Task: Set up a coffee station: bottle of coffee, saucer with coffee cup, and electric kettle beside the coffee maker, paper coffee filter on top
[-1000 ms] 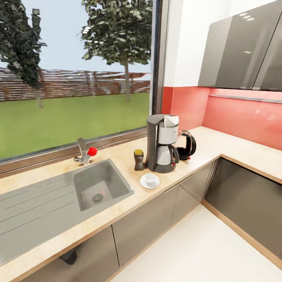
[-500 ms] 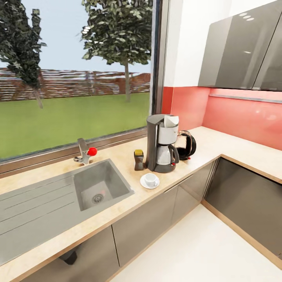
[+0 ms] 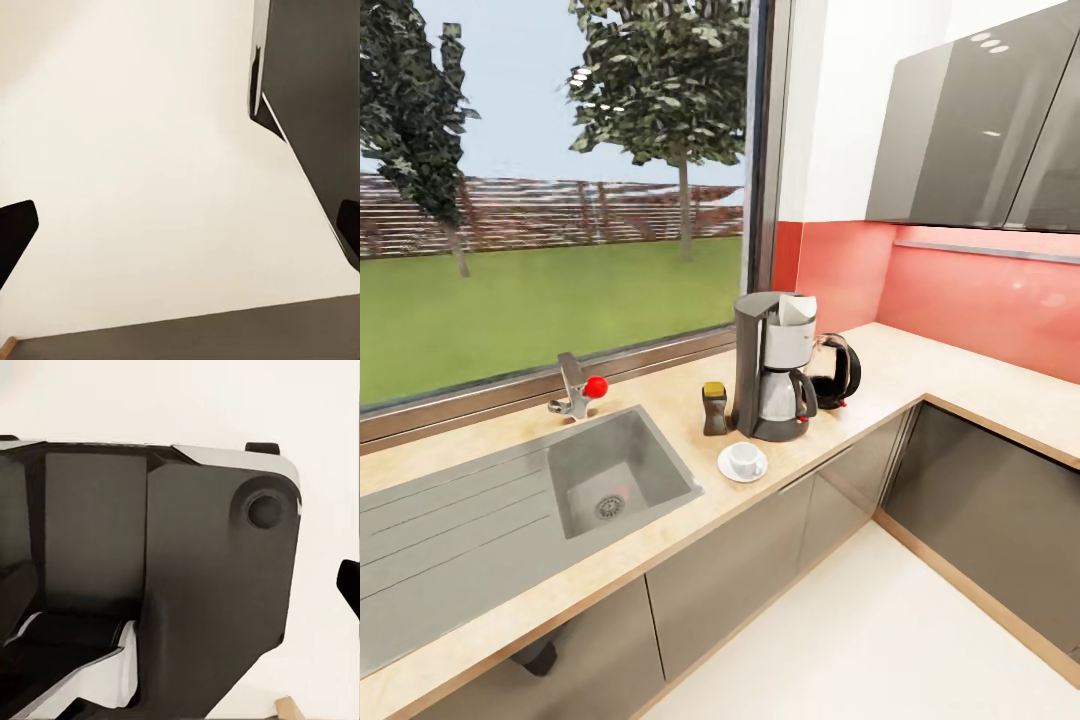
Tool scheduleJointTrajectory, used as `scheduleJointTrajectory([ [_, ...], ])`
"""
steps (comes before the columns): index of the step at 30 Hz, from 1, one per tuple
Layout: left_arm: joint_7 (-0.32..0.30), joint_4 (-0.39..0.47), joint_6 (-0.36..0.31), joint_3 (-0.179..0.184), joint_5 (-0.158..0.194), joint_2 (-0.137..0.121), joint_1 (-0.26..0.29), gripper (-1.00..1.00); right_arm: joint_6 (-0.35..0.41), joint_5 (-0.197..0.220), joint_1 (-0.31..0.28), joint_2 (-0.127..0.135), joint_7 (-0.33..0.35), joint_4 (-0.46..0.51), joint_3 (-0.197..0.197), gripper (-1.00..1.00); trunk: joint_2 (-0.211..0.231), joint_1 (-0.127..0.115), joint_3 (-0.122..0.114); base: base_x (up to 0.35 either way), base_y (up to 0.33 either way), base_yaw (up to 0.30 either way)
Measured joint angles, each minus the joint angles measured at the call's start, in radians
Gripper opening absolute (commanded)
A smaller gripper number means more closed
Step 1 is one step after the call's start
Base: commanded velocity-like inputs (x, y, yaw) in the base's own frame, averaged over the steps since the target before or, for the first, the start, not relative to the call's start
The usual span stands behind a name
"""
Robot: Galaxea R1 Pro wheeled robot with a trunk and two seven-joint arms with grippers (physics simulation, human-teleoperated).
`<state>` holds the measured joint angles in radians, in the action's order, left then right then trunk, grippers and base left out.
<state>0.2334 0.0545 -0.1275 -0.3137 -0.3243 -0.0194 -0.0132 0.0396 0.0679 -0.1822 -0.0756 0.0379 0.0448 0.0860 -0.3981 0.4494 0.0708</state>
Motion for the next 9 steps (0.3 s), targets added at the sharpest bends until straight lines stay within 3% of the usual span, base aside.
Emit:
scheduleJointTrajectory([
  [4, 0.004, 0.000, 0.003, -0.006, 0.002, 0.000, -0.001, 1.00, -0.082, 0.000, 0.001, 0.000, 0.000, 0.004, 0.000, 1.00, 0.000, 0.000, 0.000, 0.000, 0.000, 0.000],
  [9, 0.003, -0.002, 0.010, -0.010, 0.005, 0.000, -0.004, 1.00, -0.096, 0.000, 0.001, 0.000, 0.000, 0.004, 0.001, 1.00, 0.000, 0.000, 0.000, 0.000, 0.000, 0.000],
])
